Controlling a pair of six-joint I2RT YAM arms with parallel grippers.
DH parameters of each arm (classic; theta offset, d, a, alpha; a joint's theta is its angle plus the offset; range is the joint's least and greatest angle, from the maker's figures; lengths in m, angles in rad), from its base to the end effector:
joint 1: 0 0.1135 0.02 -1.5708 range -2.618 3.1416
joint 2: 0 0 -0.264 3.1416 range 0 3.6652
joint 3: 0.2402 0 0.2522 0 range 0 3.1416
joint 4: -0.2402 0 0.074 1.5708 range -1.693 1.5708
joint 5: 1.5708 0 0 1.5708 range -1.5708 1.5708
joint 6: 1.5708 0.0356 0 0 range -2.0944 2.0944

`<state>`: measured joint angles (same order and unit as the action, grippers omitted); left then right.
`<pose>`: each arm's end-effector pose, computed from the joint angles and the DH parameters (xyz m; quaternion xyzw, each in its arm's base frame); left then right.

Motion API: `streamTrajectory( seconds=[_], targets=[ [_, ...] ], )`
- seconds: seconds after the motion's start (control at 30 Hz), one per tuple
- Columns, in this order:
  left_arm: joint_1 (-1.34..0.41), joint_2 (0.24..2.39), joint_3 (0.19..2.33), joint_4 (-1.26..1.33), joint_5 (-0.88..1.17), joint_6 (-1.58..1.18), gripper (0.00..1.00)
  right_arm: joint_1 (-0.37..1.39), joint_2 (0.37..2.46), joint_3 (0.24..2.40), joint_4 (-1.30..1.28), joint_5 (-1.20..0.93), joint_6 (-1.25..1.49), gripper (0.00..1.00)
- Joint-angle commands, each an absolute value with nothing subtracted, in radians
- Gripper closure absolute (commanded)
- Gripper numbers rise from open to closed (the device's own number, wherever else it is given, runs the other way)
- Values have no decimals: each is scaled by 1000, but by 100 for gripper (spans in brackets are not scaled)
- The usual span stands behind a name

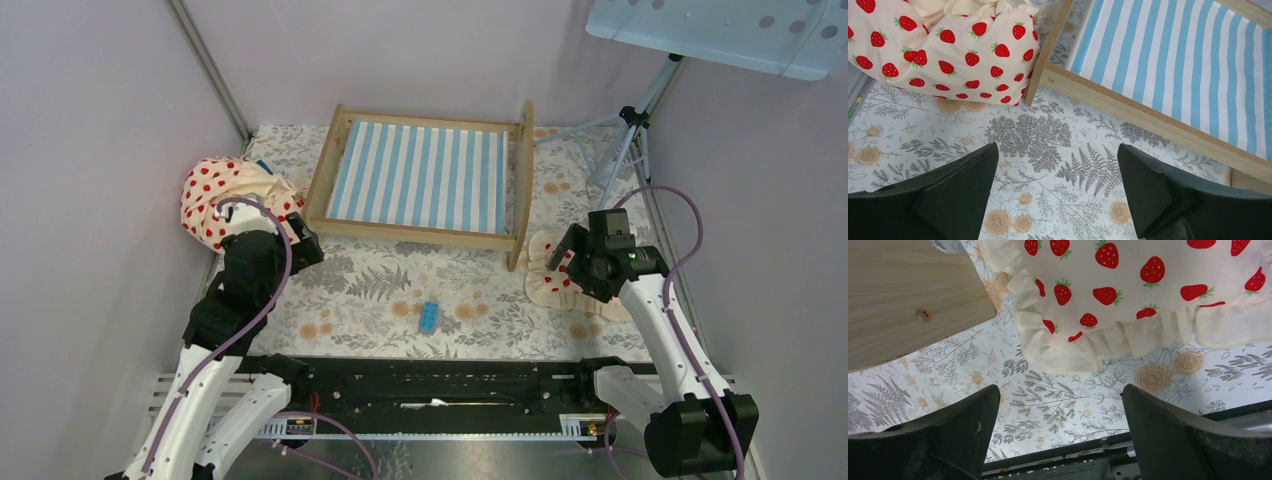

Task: Set up the pet bed
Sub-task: Pick up the mattress at the center of the board.

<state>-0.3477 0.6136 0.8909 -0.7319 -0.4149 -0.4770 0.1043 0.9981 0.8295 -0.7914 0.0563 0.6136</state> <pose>0.1169 -0.0271 0.3435 -0.1625 0.8213 -0.0476 0.5448 0.1905 0.0179 0.2637 0.2484 0.9205 0.0804 0.2908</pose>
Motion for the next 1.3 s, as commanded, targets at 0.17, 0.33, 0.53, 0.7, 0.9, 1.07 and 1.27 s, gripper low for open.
streamTrajectory(
  seconds=[0.17,0.33,0.53,0.7,0.9,1.07,1.27],
  targets=[
    [-348,711,1031,-727,-402,-421,1,101,925,936,-818,93,604,0],
    [-347,799,1113,-761,-442,-438,1,101,838,961,-776,5,523,1],
    [-335,858,1174,-818,-519,-514,1,101,779,982,-782,-29,472,0],
    [-214,919,1208,-826,-497,-512,1,101,771,996,-816,-29,456,0],
    [32,1045,1243,-767,-420,-534,1,102,740,974,-822,-38,456,0],
    [154,1157,1256,-683,-329,-613,1,101,723,967,-829,-57,445,0],
    [157,1273,1269,-610,-321,-672,1,101,709,959,-839,-61,425,0]
  ],
)
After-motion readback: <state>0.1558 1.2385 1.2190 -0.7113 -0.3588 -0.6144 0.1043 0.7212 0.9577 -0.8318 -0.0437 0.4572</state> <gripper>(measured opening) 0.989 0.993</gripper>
